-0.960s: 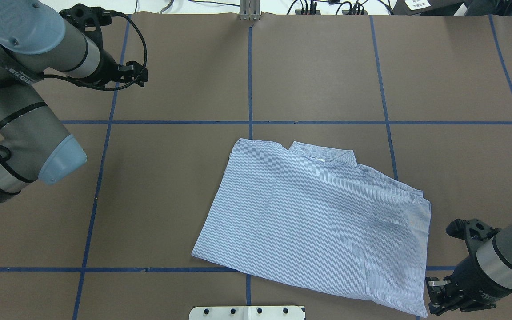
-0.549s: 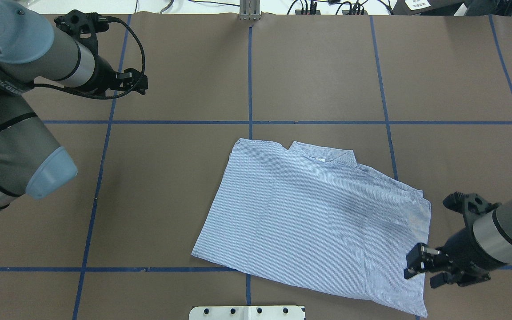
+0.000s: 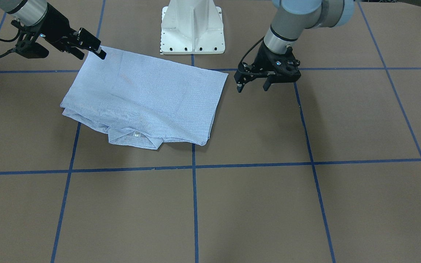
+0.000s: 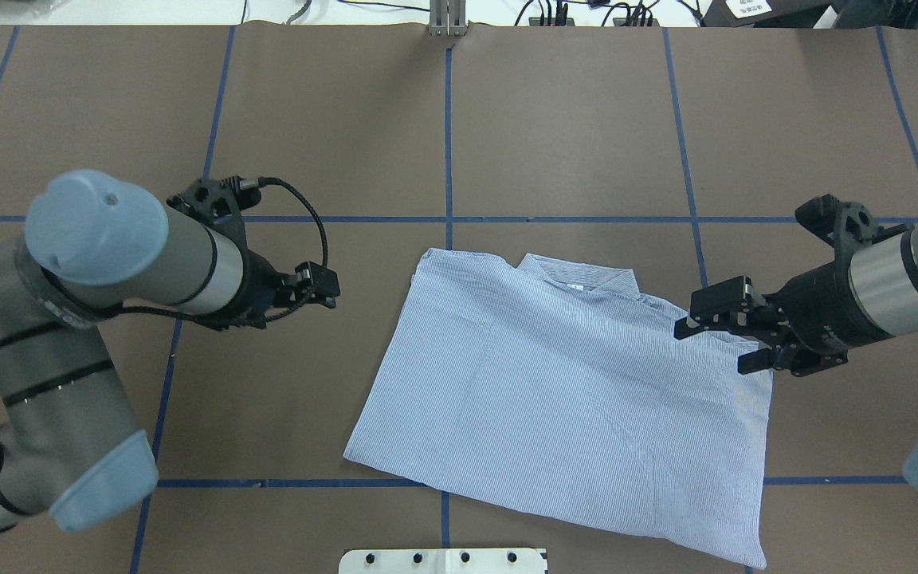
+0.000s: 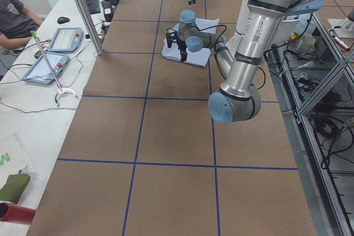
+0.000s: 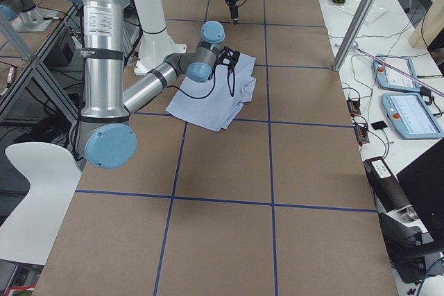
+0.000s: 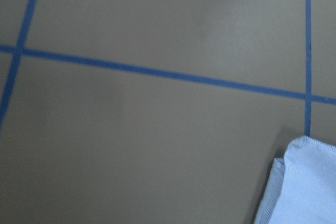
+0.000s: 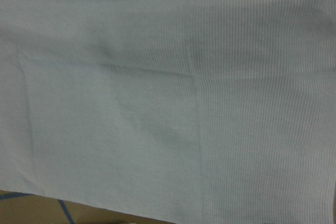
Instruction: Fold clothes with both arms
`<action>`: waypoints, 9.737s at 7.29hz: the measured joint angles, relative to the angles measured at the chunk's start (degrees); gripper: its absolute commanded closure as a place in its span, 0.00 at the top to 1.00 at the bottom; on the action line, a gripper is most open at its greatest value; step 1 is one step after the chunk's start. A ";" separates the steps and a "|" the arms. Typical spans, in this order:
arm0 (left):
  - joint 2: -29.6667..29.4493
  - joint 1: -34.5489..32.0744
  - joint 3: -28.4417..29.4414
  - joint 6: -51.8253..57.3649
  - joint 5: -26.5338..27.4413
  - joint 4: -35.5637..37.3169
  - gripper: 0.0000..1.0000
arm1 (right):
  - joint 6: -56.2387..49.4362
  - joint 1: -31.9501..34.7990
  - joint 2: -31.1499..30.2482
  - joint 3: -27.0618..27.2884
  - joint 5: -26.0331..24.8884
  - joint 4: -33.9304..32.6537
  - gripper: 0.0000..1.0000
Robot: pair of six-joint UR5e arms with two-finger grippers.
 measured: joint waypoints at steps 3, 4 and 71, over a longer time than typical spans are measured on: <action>-0.13 11.35 -0.20 -16.12 5.04 0.01 0.93 | -0.23 3.86 2.96 -0.28 -0.19 -0.01 1.00; -0.20 13.44 0.77 -19.14 6.18 -0.03 0.92 | -0.22 3.89 3.57 -0.53 -0.65 -0.01 1.00; -8.97 -13.73 27.16 9.18 15.86 -39.26 1.00 | -43.71 -2.63 37.44 -44.97 -13.91 -20.91 0.00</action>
